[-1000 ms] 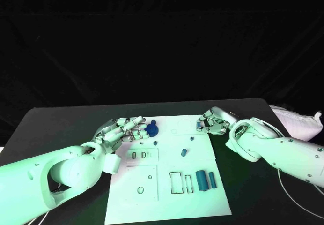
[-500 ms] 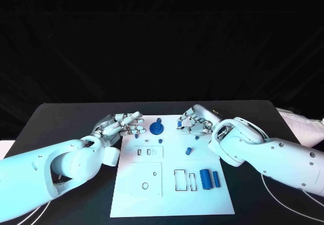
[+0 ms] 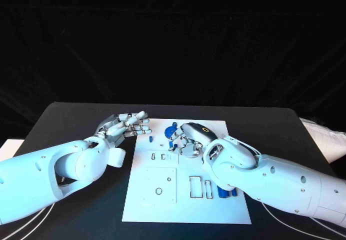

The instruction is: Assemble the parts on the task board

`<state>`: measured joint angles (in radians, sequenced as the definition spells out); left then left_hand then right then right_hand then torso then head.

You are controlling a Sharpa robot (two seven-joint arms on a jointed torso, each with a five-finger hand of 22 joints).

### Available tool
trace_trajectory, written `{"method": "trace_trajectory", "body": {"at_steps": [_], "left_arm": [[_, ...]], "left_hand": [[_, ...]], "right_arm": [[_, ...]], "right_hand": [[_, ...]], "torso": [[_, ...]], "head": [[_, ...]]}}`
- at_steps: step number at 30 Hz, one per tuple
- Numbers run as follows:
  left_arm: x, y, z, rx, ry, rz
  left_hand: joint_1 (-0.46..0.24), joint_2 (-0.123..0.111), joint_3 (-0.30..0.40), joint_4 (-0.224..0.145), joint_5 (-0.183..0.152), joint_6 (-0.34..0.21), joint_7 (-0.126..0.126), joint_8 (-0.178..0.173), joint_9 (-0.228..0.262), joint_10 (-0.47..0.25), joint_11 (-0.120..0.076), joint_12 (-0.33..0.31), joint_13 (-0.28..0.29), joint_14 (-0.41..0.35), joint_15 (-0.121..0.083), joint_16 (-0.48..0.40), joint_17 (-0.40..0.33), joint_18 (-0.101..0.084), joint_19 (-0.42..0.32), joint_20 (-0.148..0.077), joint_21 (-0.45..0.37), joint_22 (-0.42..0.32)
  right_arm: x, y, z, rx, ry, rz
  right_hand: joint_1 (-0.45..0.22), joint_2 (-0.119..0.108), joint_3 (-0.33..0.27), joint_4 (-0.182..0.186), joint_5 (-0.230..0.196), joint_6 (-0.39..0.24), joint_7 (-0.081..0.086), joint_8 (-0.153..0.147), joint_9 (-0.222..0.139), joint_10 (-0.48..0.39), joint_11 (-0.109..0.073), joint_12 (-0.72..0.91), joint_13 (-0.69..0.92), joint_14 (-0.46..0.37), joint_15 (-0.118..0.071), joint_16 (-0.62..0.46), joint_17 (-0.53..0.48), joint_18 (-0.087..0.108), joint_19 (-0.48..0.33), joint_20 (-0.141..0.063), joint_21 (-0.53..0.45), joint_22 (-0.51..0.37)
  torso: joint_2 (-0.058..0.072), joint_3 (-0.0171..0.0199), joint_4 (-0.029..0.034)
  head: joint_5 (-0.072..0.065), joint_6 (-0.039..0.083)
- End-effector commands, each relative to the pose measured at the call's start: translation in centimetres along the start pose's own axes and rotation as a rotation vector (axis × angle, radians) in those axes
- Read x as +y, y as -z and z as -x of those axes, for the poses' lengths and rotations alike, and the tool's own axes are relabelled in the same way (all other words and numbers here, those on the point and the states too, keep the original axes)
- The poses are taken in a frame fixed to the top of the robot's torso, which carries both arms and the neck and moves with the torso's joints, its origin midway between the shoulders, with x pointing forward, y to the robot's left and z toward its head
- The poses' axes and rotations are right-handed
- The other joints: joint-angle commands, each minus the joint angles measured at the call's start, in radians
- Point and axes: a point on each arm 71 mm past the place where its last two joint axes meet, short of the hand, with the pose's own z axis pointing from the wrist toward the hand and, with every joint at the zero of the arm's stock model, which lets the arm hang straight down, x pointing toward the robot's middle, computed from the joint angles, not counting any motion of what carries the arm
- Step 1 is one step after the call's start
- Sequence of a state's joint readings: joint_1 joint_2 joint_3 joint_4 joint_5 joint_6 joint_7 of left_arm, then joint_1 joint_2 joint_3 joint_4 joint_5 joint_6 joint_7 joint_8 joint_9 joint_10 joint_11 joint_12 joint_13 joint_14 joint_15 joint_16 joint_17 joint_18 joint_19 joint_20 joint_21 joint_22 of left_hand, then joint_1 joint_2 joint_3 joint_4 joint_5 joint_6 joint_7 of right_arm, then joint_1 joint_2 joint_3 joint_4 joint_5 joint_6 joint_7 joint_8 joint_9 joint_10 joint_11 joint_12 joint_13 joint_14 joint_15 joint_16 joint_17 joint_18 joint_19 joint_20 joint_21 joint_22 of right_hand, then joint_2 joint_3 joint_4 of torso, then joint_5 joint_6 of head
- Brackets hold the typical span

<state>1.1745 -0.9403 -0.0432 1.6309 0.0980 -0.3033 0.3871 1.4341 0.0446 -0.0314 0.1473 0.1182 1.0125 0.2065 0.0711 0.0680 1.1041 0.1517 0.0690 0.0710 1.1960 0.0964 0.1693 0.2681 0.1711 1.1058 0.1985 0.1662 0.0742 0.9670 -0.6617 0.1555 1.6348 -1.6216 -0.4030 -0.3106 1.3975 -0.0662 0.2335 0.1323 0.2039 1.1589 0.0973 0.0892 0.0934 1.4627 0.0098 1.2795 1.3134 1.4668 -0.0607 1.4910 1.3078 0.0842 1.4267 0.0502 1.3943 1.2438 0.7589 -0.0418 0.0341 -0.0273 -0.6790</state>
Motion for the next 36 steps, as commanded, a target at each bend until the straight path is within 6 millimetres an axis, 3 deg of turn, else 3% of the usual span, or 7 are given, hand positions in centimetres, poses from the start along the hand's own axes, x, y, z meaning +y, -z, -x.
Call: {"method": "trace_trajectory", "body": {"at_steps": [1,8,15,36], "left_arm": [[-0.2,0.0,-0.2,0.014,0.016,-0.020],[-0.2,-0.1,-0.3,0.019,0.019,-0.020],[-0.1,-0.2,-0.4,0.023,0.021,-0.019],[-0.1,-0.3,-0.5,0.028,0.022,-0.018]], "left_hand": [[0.013,-0.001,0.001,-0.005,0.004,-0.005,0.002,-0.004,0.001,-0.007,0.000,-0.005,0.000,-0.008,0.000,-0.005,0.002,0.011,-0.001,0.005,-0.005,-0.001],[0.013,-0.001,0.001,-0.006,0.004,-0.005,0.002,-0.004,0.001,-0.007,0.000,-0.005,0.000,-0.008,0.000,-0.005,0.002,0.010,-0.001,0.005,-0.005,-0.001],[0.013,-0.001,0.001,-0.006,0.004,-0.005,0.002,-0.004,0.001,-0.007,0.000,-0.005,0.000,-0.008,0.000,-0.005,0.002,0.010,-0.001,0.005,-0.005,-0.001],[0.013,0.000,0.001,-0.006,0.004,-0.005,0.002,-0.004,0.001,-0.007,0.000,-0.005,0.000,-0.008,0.000,-0.006,0.003,0.010,-0.001,0.005,-0.006,-0.001]], "right_arm": [[0.3,-0.2,-1.0,0.028,0.066,-0.007],[0.6,-0.5,-2.4,0.060,0.063,-0.020],[0.4,-0.5,-2.9,0.075,0.066,-0.035],[-0.7,0.0,-3.2,0.130,0.094,-0.081]], "right_hand": [[-0.005,-0.001,-0.002,-0.004,0.006,0.016,-0.012,0.006,0.001,0.001,-0.007,-0.002,0.064,0.080,-0.005,-0.006,0.150,-0.017,0.000,-0.007,0.005,0.001],[-0.006,-0.001,-0.002,-0.004,0.006,0.016,-0.012,0.006,0.001,0.001,-0.007,-0.002,0.064,0.080,-0.005,-0.007,0.149,-0.017,-0.001,-0.007,0.005,0.000],[-0.014,-0.003,-0.005,-0.001,0.010,0.015,-0.011,0.004,0.001,0.001,-0.006,-0.002,0.064,0.080,-0.004,-0.008,0.148,-0.017,-0.002,-0.006,0.004,-0.002],[-0.030,-0.014,-0.011,0.002,0.019,0.013,-0.009,0.000,0.000,0.000,-0.005,-0.006,0.063,0.080,-0.003,-0.009,0.146,-0.016,-0.003,-0.005,0.003,-0.004]], "torso": [[-0.002,-0.0087,0.0061],[0.000,-0.0070,0.0025],[0.001,-0.0047,0.0060],[0.001,-0.0060,0.0047]], "head": [[-0.002,-0.003],[0.004,-0.009],[0.010,-0.015],[0.014,-0.027]]}}
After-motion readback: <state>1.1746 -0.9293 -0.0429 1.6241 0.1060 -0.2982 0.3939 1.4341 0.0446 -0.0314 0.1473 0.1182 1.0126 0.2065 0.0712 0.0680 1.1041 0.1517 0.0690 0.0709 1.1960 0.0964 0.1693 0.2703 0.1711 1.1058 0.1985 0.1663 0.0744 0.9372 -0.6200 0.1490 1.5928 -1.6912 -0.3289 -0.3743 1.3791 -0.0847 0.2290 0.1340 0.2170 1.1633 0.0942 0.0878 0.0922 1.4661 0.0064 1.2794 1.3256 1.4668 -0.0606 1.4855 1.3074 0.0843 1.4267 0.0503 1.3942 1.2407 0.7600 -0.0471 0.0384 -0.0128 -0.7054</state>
